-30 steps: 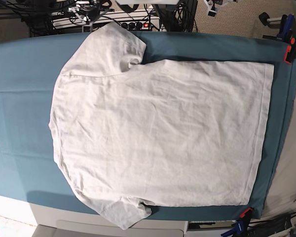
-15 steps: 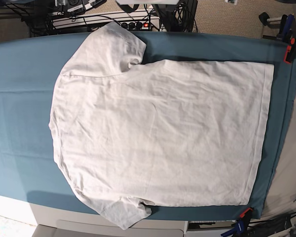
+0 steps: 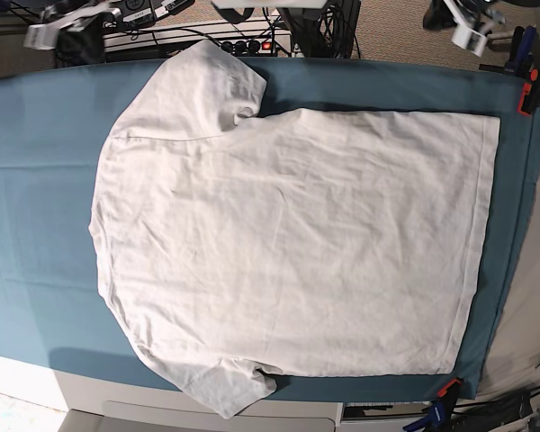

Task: Fold the T-shirt properly
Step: 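Move both grippers down to the shirt's shoulder edges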

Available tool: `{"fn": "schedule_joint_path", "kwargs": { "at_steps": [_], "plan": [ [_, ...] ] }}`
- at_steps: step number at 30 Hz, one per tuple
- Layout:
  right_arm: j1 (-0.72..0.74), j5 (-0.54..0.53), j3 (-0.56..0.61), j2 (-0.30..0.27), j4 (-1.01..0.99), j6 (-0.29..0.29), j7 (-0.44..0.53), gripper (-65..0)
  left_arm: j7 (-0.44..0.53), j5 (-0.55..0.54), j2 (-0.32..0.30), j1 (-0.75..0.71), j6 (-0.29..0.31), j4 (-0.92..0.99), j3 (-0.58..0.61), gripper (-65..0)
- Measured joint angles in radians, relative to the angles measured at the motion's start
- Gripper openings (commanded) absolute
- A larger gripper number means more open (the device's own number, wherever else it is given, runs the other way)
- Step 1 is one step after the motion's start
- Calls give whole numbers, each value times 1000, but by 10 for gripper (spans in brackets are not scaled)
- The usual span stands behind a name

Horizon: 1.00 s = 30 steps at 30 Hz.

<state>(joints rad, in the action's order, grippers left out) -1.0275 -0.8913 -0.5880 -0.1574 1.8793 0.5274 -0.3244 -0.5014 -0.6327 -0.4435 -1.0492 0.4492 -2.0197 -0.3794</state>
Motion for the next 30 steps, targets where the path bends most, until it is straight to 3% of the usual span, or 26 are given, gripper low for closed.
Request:
{"fn": "schedule_joint_path", "kwargs": {
  "at_steps": [3, 5, 9, 15, 17, 20, 22, 24, 26, 30],
  "plan": [
    [69, -179, -76, 19, 23, 12, -159, -650, -33, -78, 0, 19, 94, -35, -58, -650],
    [114, -237, -95, 44, 17, 13, -188, -650, -29, -95, 0, 31, 115, -45, -72, -650],
    [193, -253, -98, 92, -40, 4, -211, -650, -31, -94, 0, 34, 117, -43, -71, -650],
    [252, -425, -98, 158, -71, -3, -285, -650, -31, -94, 1, 34, 121, -43, -69, -650],
    [249, -446, -98, 184, -73, -32, -291, -650, -31, -94, 0, 34, 121, -43, -69, -650],
    [252, -440, -98, 207, -74, -92, -297, -650, -30, -94, 0, 34, 121, -43, -69, -650],
    [255, -374, -91, 209, -74, -144, -289, -650, -31, -93, 0, 34, 121, -43, -69, -650],
    [259, -300, -72, 212, -75, -215, -254, -557, -30, -86, 0, 36, 121, -43, -69, -650],
    [262, -276, -48, 217, -75, -244, -253, -439, -39, -83, 1, 46, 121, -43, -69, -650],
    [283, -209, 18, 219, -74, -273, -223, -410, -40, -83, 3, 76, 121, -43, -69, -650]
  ]
}}
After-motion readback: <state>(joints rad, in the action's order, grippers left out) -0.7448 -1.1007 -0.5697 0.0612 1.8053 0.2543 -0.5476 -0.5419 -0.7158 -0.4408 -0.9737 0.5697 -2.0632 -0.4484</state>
